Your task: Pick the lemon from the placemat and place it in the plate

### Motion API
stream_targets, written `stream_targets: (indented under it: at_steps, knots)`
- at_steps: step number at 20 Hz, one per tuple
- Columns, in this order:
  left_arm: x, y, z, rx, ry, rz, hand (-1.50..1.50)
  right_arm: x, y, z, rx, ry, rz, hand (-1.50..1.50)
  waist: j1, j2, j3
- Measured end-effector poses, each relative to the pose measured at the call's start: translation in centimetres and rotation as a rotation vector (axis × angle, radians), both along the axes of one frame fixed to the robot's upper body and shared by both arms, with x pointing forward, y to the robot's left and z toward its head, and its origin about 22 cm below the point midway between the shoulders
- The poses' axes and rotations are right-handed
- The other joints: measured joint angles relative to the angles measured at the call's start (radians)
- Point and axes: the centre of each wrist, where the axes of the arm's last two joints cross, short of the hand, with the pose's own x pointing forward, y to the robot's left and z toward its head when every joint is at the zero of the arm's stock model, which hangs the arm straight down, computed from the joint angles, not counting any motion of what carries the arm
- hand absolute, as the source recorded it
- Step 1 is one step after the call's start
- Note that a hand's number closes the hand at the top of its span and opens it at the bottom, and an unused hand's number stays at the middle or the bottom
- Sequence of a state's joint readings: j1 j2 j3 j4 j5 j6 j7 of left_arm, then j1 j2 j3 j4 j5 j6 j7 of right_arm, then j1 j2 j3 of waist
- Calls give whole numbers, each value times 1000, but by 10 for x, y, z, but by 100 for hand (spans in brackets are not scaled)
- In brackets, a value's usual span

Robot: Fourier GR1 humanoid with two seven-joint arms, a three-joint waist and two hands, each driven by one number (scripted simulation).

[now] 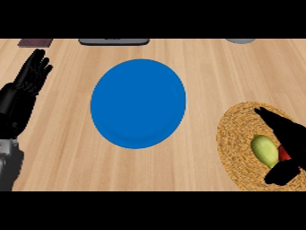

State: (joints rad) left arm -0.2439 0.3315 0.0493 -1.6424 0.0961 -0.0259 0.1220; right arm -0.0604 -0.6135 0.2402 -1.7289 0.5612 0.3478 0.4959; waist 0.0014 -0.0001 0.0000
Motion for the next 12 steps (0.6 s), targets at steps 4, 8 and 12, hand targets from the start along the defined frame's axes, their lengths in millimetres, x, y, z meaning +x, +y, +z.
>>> stream_targets:
  at_steps: [4, 8, 12]
  knots:
    - [3, 1, -2, -3, 3, -1, 0, 7, -5, -10, -4, 35, 7, -150, -1, 0, 0]
    - [3, 2, -3, -4, -4, 0, 0, 11, -7, -26, -21, 57, -1, -150, -1, 0, 0]
    - [7, -2, 3, -8, 3, 0, 0, 17, -13, -44, -42, 52, -2, 150, -1, 0, -1]
